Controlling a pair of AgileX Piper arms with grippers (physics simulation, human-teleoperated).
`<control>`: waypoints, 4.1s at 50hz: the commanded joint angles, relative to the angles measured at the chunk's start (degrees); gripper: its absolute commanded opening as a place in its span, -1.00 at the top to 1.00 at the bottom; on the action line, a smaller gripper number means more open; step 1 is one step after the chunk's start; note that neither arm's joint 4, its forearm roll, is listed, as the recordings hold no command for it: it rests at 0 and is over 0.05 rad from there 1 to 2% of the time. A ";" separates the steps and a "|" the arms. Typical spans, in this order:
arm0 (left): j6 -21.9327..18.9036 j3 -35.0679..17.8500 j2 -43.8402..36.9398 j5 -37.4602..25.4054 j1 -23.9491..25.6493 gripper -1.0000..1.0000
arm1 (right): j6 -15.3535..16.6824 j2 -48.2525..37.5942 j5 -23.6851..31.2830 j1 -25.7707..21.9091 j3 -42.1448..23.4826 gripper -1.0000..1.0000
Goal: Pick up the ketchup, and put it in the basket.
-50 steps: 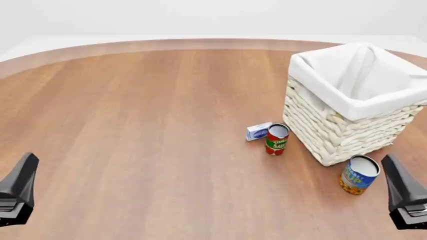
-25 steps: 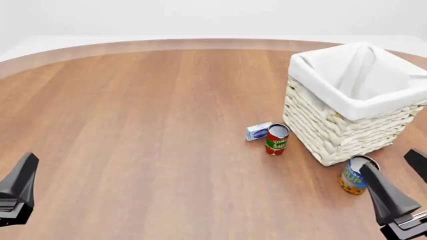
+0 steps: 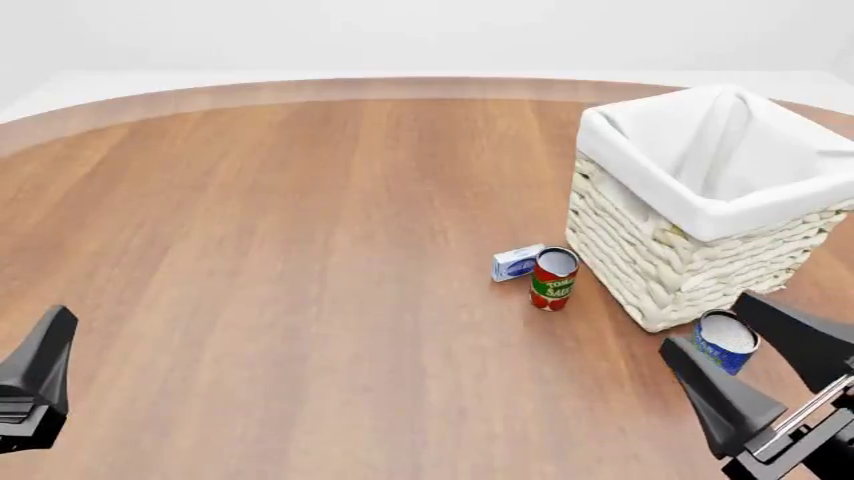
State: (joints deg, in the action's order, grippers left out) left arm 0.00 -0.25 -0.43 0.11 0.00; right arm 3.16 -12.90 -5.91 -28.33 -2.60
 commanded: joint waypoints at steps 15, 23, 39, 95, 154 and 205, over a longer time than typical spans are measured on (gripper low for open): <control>0.00 0.00 0.00 0.00 0.00 -1.00 | 0.28 -21.27 -12.80 -12.91 -5.39 -1.00; 0.00 0.00 0.00 0.00 0.00 -1.00 | 0.72 -29.44 -17.83 -15.90 -7.48 -1.00; 0.00 0.00 0.00 0.00 0.00 -1.00 | -0.08 -44.47 -24.69 -22.31 -12.79 -1.00; 0.00 0.00 0.00 0.00 0.00 -1.00 | -5.59 -67.25 -25.79 -40.98 -27.37 -1.00; 0.00 0.00 0.00 0.00 0.00 -1.00 | -15.12 -79.14 -21.76 -52.72 -40.78 -1.00; 0.00 0.00 0.00 0.00 0.00 -1.00 | -21.45 -87.92 -20.75 -54.57 -48.69 -1.00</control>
State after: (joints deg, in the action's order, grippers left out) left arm 0.00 -0.25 -0.43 0.11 0.00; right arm -16.92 -99.03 -26.86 -82.72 -49.95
